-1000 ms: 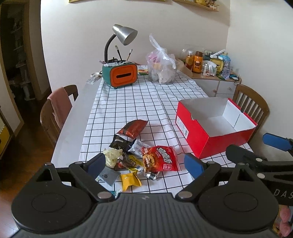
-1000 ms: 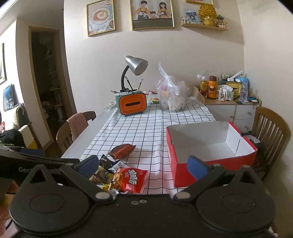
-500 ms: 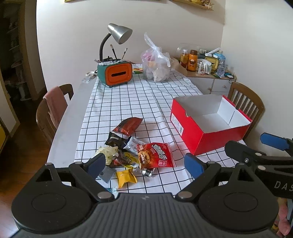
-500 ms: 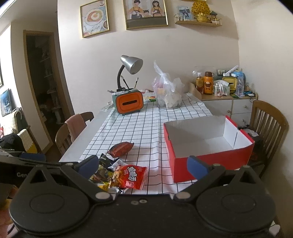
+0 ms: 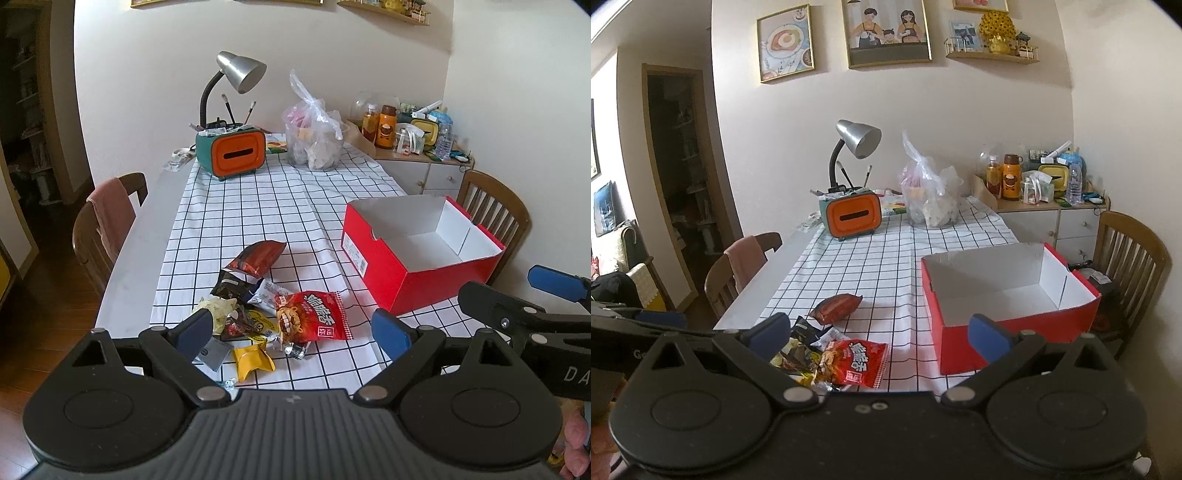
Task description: Organize snacks
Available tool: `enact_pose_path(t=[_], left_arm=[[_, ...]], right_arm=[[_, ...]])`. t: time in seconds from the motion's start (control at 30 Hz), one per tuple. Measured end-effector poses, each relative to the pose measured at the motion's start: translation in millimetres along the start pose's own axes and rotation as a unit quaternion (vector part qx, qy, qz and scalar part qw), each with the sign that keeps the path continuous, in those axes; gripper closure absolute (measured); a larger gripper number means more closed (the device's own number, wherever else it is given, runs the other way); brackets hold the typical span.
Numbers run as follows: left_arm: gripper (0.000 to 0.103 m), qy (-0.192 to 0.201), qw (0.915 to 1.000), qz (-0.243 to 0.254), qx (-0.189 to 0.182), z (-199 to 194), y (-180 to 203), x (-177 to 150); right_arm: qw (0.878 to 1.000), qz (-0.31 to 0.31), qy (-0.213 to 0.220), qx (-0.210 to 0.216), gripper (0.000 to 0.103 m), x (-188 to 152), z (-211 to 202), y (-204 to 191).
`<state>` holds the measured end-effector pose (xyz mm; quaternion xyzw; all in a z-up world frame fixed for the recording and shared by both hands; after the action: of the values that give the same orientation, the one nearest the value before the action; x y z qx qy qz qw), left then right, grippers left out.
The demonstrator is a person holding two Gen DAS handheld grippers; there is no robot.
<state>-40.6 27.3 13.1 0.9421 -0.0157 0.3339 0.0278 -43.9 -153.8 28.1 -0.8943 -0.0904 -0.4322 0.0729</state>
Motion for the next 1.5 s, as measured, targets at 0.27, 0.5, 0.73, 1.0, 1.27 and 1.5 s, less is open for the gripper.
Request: enact_pose_path(t=[0.27,0.5,0.73,1.0,1.27,1.5], left_arm=[[0.010,-0.001,1.0000,-0.003,0.005,1,-2,0],[0.010,-0.009,0.9999,-0.010,0.010,10,-5,2],[0.010,-0.029,0.9989,-0.027,0.024,29,-14,6],[0.010,-0.083,0.9921,-0.077,0.052,62,-41,7],[0.010,-0.107,0.9850,-0.108,0.082,88,-75,6],[0.010,-0.156,0.9745,-0.132,0.093,117,-98,-15]], right_arm=[[1.000,-0.014,0.003,-0.001,0.000,1,-2,-3],[1.000,-0.022,-0.008,0.004,0.000,8,12,-2],[0.998,-0.045,-0.026,0.017,0.000,14,40,-5],[0.993,-0.087,-0.059,0.048,0.000,16,82,-14],[0.983,-0.134,-0.101,0.072,0.003,13,131,-12],[0.967,-0.196,-0.130,0.100,0.004,7,165,-8]])
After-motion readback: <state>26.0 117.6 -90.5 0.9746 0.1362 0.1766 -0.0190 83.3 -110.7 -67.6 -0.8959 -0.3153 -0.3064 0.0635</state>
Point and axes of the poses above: each gripper's, at about its wrist camera, not at the fingertips, and z roughly the way its jaws point, y to its right, x to its top, the point moved 1 cm from there along z, roughly the way its jaws point, and after that the axes turned 12 degrees about -y, right-handed, at the moved point
